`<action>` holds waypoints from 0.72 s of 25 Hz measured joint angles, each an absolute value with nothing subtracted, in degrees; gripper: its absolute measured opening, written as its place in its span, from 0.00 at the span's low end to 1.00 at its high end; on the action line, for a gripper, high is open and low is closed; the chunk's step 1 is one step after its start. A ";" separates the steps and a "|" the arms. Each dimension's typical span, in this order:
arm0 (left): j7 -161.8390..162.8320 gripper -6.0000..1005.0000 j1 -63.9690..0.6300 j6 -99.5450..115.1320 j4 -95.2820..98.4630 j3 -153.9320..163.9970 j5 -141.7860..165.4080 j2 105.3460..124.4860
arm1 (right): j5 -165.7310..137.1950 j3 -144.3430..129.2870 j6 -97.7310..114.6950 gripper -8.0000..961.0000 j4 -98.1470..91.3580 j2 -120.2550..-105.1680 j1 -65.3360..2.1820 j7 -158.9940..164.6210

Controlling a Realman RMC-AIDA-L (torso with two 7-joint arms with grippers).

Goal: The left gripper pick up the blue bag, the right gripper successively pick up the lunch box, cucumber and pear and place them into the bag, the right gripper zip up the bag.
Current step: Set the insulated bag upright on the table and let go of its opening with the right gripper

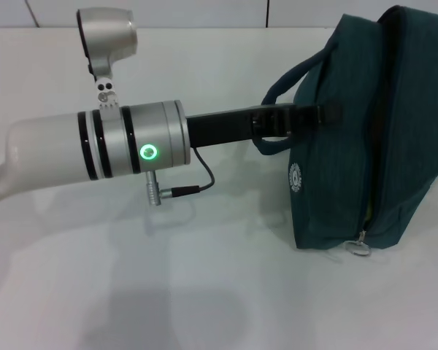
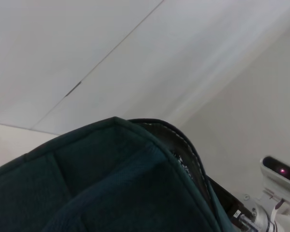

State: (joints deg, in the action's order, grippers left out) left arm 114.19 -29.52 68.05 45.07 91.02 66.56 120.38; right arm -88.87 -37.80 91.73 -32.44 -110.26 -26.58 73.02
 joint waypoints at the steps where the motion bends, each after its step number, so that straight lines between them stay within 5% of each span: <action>1: 114.09 0.08 -29.49 67.92 45.09 91.15 66.55 120.39 | -88.87 -38.25 91.29 0.09 -32.37 -110.42 -26.61 73.02; 18: 112.33 0.09 -29.17 67.30 44.99 92.80 64.25 120.28 | -88.95 -41.39 85.88 0.09 -30.19 -110.71 -27.55 73.04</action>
State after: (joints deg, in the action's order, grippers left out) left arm 112.33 -29.17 67.30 44.99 92.80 64.25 120.28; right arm -88.95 -41.40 85.88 -30.19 -110.71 -27.55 73.04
